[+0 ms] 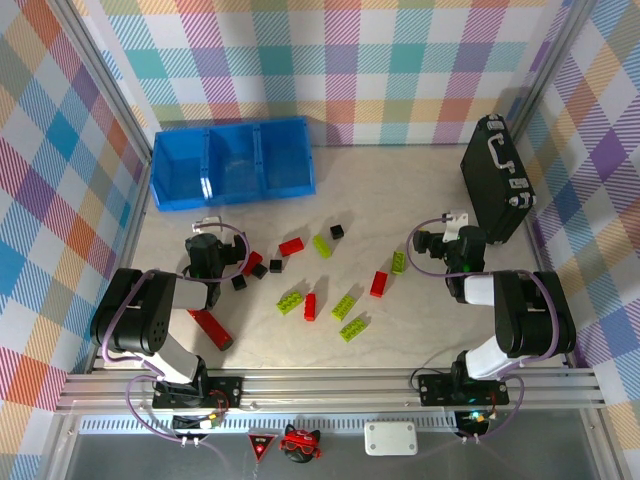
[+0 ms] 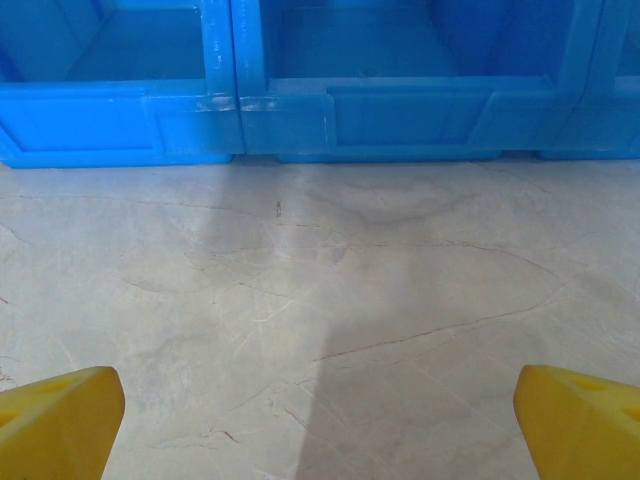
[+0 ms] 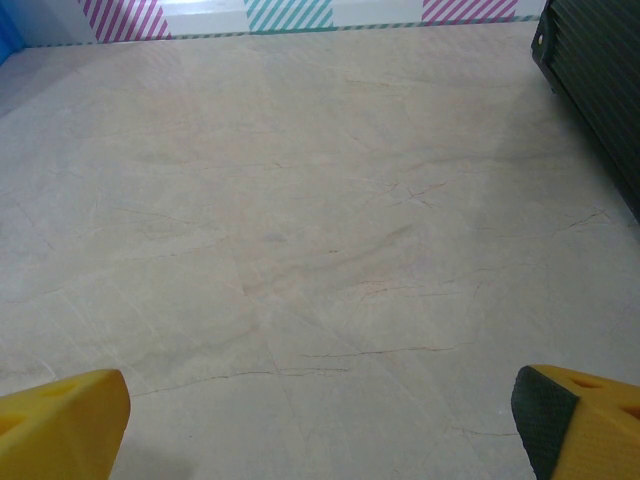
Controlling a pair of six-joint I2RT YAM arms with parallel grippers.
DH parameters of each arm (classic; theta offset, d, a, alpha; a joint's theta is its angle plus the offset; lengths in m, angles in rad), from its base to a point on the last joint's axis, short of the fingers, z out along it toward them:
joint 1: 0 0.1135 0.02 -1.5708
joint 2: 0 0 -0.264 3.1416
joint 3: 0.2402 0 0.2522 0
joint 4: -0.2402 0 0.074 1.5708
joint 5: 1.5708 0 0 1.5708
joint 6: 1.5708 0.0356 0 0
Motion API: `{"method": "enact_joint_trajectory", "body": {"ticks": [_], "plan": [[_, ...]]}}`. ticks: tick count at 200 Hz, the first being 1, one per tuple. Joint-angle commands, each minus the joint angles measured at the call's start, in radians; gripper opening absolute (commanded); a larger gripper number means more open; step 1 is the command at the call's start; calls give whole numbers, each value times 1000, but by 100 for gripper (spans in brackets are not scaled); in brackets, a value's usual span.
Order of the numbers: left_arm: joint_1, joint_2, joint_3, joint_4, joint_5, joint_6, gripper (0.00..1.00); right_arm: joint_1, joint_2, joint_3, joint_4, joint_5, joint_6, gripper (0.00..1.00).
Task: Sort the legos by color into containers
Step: Move the container to the top-center of the table.
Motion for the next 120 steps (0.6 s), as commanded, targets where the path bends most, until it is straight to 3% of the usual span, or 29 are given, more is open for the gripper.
{"method": "enact_joint_trajectory", "body": {"ticks": [1,104,120], "plan": [[12,1,8,23,10,3,100,2,5,2,26,-13,11,99],[12,-1,4,30,9,3,100,3,2,-1,31,-7,13,99],[9,-17,14,2,-9,4,100,4,-17,29,-35,12,19,99]]}}
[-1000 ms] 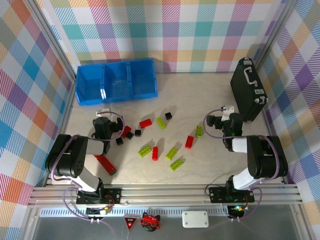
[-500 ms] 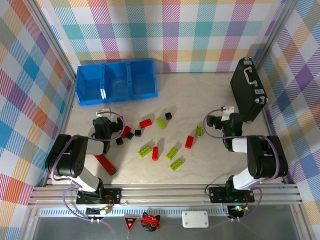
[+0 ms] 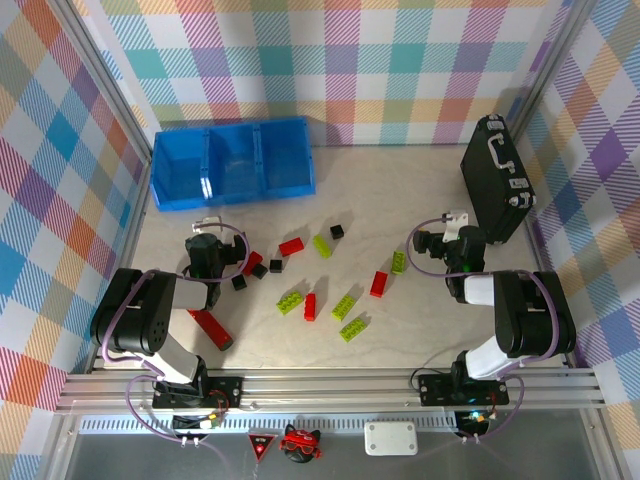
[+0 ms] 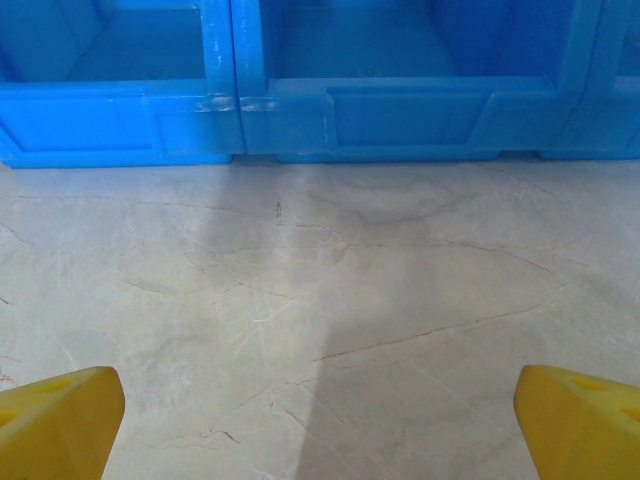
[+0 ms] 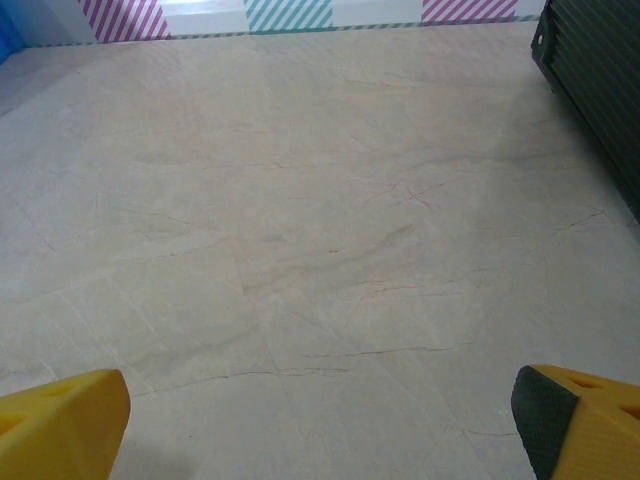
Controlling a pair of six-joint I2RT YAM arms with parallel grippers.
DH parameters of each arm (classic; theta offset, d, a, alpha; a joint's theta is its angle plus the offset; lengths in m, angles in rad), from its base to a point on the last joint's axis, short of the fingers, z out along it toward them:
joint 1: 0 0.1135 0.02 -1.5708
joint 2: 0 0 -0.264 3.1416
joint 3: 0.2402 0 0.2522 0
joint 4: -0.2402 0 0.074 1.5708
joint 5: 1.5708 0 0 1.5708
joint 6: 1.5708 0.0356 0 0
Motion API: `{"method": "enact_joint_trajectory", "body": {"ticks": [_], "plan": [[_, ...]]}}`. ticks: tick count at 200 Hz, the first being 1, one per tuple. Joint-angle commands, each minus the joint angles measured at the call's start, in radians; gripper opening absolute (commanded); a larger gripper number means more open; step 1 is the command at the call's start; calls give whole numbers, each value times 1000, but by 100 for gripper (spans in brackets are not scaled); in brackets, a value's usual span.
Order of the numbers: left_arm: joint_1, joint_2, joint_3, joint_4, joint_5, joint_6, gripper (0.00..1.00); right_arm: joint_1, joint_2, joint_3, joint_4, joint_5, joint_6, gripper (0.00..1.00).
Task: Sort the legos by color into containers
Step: Move the container to the top-center of the table.
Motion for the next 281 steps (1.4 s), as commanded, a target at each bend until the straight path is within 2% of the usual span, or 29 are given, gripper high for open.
{"method": "enact_joint_trajectory", "body": {"ticks": [1,55,81,120,132,172,221,281], "plan": [[9,-19,15,-1,-9,4,100,4,-18,31,-36,10,18,99],[-7,-158,128,-304,-62,6,100,7,-140,186,-404,10,26,99],[-12,-199,231,-497,-101,-39,100,25,-195,293,-591,2,37,100],[-13,-205,395,-747,-68,-127,100,52,-183,465,-778,-58,165,94],[-8,-193,454,-832,-75,-165,100,69,-146,533,-838,-88,202,92],[16,-125,630,-1041,21,-218,100,188,54,762,-973,-146,262,81],[82,-92,737,-1171,208,-278,100,360,318,1085,-1045,-191,256,80],[121,-40,821,-1271,256,-288,100,462,629,1416,-1078,-202,278,78]]}}
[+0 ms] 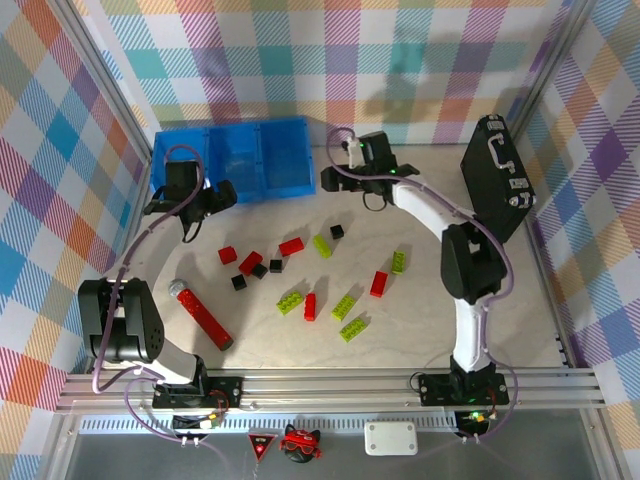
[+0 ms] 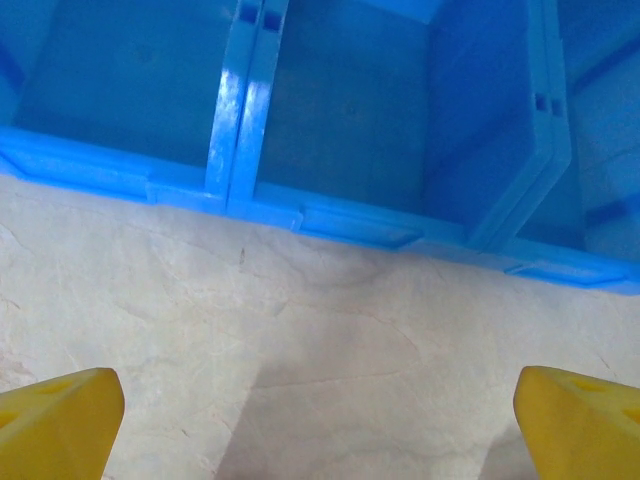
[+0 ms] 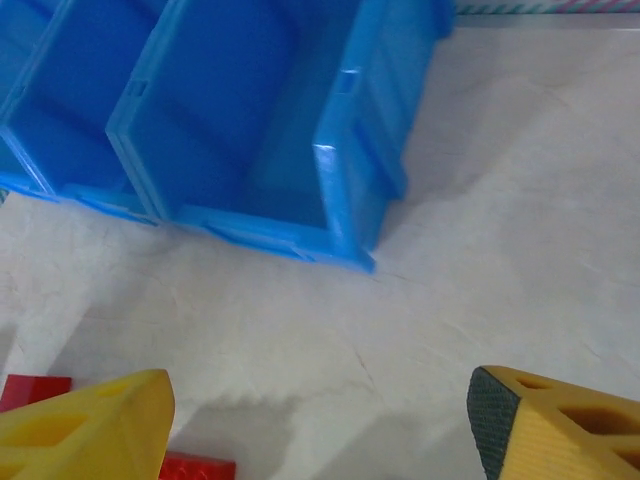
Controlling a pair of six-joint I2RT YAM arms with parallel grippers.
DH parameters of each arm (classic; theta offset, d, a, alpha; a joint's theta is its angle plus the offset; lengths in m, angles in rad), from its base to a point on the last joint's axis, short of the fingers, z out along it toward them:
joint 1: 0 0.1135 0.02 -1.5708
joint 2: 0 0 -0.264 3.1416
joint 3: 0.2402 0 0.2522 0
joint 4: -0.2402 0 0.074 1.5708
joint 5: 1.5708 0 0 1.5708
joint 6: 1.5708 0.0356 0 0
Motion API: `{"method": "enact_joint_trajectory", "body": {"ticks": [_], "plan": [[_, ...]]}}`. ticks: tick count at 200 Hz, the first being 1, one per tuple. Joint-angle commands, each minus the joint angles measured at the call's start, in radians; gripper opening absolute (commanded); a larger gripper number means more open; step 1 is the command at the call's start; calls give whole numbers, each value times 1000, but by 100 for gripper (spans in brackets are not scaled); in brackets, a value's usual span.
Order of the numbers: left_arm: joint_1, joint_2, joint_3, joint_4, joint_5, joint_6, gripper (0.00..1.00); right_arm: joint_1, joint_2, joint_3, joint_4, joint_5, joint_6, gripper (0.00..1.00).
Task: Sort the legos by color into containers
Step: Move the container to the top-center of the table.
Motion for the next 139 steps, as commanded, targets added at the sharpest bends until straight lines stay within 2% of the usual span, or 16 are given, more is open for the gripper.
{"method": "enact_joint_trajectory", "body": {"ticks": [1,43,70,139], "plan": [[18,14,40,-80,54,-20,100,14,96,111,-43,-18,30,78],[18,35,58,-106,49,-11,99,48,279,285,-78,74,42,69],[19,46,57,-103,5,-14,99,70,366,376,-78,143,36,59],[22,80,80,-128,-49,1,99,93,470,507,-76,261,36,39]]}}
